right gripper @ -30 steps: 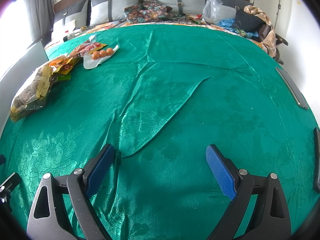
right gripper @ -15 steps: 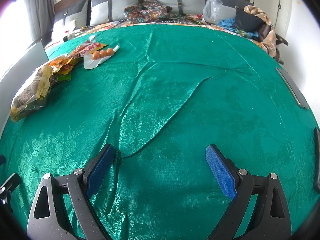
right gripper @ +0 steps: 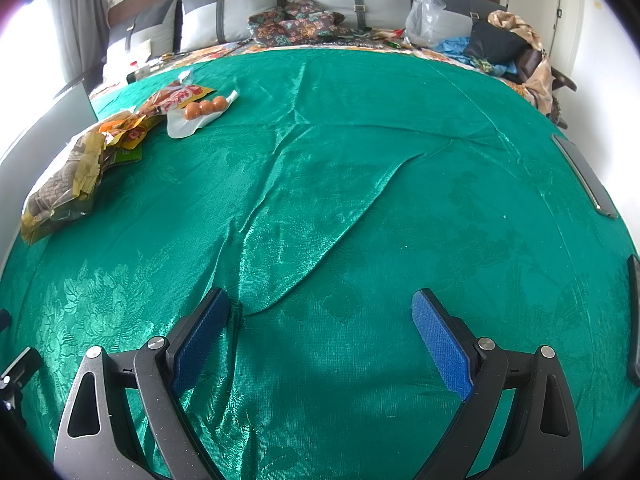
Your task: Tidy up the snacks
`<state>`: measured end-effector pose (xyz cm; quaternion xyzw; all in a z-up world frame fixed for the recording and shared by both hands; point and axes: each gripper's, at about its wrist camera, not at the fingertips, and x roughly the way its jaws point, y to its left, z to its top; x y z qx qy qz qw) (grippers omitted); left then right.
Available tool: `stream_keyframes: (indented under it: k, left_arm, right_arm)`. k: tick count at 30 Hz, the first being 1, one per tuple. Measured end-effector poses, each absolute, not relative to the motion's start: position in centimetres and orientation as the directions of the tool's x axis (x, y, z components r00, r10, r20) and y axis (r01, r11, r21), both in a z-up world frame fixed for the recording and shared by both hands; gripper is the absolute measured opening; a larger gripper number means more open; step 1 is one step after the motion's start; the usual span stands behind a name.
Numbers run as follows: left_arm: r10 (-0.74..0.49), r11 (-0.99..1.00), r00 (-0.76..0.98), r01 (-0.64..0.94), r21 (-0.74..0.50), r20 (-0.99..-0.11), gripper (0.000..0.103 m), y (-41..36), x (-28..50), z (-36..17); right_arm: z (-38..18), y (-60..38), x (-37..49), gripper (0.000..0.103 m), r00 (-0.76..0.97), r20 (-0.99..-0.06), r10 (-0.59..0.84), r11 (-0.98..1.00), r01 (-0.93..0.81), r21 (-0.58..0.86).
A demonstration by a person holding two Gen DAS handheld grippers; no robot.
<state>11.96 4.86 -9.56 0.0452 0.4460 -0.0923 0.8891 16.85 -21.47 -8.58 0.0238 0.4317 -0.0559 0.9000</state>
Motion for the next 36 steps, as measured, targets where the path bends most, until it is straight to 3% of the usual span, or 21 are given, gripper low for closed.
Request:
stream_keyframes:
  k: [16,20,25,30,36]
  left_arm:
    - [-0.138,0.966,0.480,0.258,-0.011,-0.866,0.103,4.9,12.9,-9.2]
    - [-0.126,0.948,0.349,0.318,-0.009,-0.928,0.103,4.4,14.6,-8.7]
    - [-0.169,0.895,0.368,0.447,0.015,-0.914,0.103,3.2,15.9,-4.9]
    - [-0.150,0.757,0.429,0.630,0.176,-0.891,0.103,0.1,18.5,-0.8]
    - [-0.061,0.570,0.459,0.745,0.347,-0.886,0.103,-3.3,22.8,-1.7]
  right_arm:
    - [-8.6,-21.4,16.9,0.095,0.622,-0.779,-0.079,0.993,0.121,-0.004]
    - [-8.6,-21.4,16.9,0.095,0.622,-0.779,-0.079,0.993,0.121,-0.004]
    - [-8.6,-21.4,16.9,0.095,0.622,-0.779,-0.078,0.993,0.121,-0.003]
    - [-8.5,-21.4,16.9,0.095,0.622,-0.779,-0.078,0.993,0.121,-0.003]
    - [-8.5,-21.4,17.0,0.095,0.622,-0.779,-0.077,0.993,0.120,-0.002]
